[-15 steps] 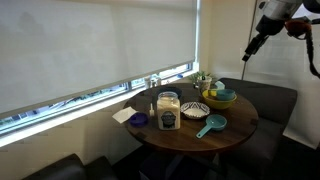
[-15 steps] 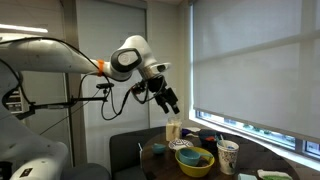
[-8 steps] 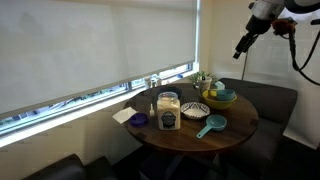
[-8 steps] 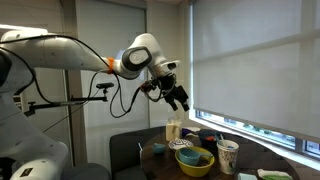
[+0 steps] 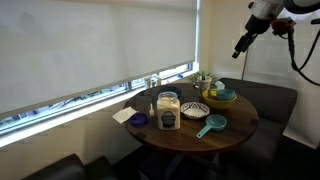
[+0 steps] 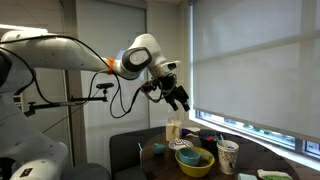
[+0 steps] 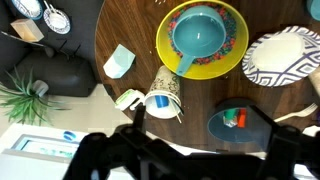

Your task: Remove the block from the grey bowl and put it on the front right side of the table

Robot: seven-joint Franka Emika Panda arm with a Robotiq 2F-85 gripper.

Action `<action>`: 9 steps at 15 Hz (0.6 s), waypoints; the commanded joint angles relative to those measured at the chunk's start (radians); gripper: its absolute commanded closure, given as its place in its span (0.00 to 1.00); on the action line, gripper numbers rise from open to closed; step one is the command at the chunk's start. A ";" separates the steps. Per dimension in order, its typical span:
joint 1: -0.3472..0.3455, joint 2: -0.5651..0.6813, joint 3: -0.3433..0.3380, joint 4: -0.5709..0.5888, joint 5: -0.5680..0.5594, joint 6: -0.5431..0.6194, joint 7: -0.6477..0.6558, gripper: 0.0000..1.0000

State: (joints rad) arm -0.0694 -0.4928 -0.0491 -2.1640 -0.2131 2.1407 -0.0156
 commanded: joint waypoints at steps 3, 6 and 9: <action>0.075 0.299 -0.047 0.208 0.108 0.158 -0.209 0.00; 0.112 0.474 -0.042 0.358 0.231 0.147 -0.392 0.00; 0.092 0.638 -0.007 0.519 0.289 0.091 -0.497 0.00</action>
State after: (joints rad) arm 0.0353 -0.0235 -0.0755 -1.8425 0.0104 2.3063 -0.4082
